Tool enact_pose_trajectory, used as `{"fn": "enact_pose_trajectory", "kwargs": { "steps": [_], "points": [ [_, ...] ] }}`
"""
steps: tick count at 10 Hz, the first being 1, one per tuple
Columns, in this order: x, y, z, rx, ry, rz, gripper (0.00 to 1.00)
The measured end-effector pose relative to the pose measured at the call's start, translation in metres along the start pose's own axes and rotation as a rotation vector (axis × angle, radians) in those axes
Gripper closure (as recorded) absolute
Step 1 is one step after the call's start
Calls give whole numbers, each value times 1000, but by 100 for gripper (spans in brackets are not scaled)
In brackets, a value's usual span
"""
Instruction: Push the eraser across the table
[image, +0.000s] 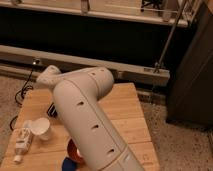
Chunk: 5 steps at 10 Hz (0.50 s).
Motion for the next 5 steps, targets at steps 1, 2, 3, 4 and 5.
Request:
{"fn": "enact_pose_trajectory", "kwargs": {
  "steps": [1,2,3,4,5],
  "points": [
    [-7,6,-2,0,-10,-10,35],
    [-17,14,-3,2,-25,-24,35],
    [-28,19,-6,9,-41,-39,35],
    [-40,24,-9,18,-57,-53,35],
    [-51,25,-12,23,-73,-53,35]
  ]
}}
